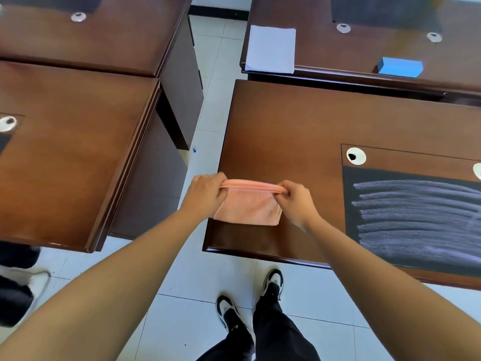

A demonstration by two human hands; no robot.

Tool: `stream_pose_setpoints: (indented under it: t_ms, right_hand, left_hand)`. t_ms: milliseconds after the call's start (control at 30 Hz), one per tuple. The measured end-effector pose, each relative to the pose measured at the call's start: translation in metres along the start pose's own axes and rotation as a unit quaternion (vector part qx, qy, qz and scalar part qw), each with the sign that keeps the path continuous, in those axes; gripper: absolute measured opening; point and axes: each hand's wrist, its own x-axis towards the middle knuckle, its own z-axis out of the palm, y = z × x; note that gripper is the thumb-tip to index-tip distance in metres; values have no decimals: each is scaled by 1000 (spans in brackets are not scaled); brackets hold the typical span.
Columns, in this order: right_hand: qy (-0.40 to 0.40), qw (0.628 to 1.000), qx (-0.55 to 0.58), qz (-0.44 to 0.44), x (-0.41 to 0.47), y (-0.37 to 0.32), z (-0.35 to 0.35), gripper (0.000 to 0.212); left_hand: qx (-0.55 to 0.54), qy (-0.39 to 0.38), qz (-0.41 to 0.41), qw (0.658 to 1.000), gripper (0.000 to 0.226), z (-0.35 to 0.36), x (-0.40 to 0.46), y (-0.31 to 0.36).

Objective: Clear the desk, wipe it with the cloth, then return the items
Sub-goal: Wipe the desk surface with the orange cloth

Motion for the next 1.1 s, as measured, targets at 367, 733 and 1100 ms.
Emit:
stream_pose_setpoints:
  t_ms: [367,733,1100]
  right_hand:
    - [-16,996,-68,-49,-10,10,0,17]
    - [-47,957,-254,-132,-26,48,57,32]
    - [-75,951,-294,-64,22,20,147,77]
  left_hand:
    - [72,14,77,994,24,8,-7,-6]
    - [-74,-92,-99,988,36,63,-55,-32]
    - [-163,-29,-208,964,35,94,-66,-42]
